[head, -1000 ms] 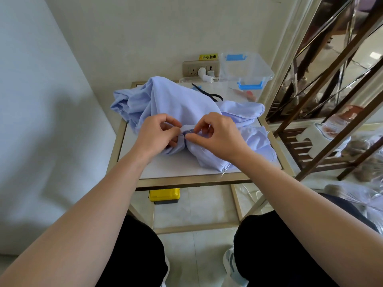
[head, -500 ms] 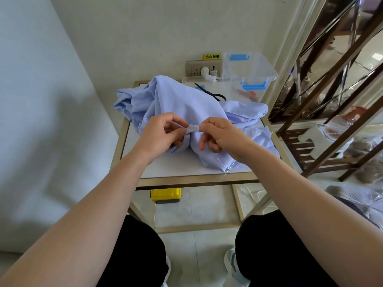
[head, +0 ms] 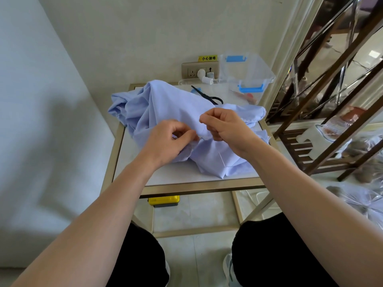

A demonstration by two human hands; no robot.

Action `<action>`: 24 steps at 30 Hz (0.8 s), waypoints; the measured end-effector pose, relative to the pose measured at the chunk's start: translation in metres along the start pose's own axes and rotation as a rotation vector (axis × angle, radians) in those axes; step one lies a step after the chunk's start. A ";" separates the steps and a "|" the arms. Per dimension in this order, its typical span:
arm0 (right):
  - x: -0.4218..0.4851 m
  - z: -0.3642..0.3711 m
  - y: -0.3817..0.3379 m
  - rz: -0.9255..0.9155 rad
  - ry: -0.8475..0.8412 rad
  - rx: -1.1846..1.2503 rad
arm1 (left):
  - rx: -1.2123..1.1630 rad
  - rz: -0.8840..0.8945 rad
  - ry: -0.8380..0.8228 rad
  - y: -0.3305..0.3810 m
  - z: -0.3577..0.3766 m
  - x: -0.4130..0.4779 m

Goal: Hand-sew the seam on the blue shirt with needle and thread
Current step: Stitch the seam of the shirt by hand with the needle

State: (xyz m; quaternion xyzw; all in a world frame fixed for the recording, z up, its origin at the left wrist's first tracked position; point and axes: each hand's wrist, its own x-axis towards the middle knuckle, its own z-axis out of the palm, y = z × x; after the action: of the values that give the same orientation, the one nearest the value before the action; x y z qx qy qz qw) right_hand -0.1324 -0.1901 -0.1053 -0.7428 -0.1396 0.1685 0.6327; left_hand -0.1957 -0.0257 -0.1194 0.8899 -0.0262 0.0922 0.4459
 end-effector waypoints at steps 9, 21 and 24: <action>0.017 -0.009 -0.010 0.015 -0.116 -0.065 | -0.152 -0.097 -0.118 0.003 0.002 0.012; 0.097 -0.028 0.009 -0.019 0.236 -0.545 | -0.392 -0.406 -0.107 0.004 -0.010 0.062; 0.115 -0.030 0.020 0.039 0.220 -0.706 | -0.403 -0.414 -0.115 -0.001 -0.012 0.071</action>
State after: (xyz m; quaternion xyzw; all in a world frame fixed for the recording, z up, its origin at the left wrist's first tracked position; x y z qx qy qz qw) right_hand -0.0158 -0.1719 -0.1289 -0.9316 -0.1062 0.0410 0.3452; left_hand -0.1272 -0.0127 -0.1000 0.7735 0.1129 -0.0584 0.6209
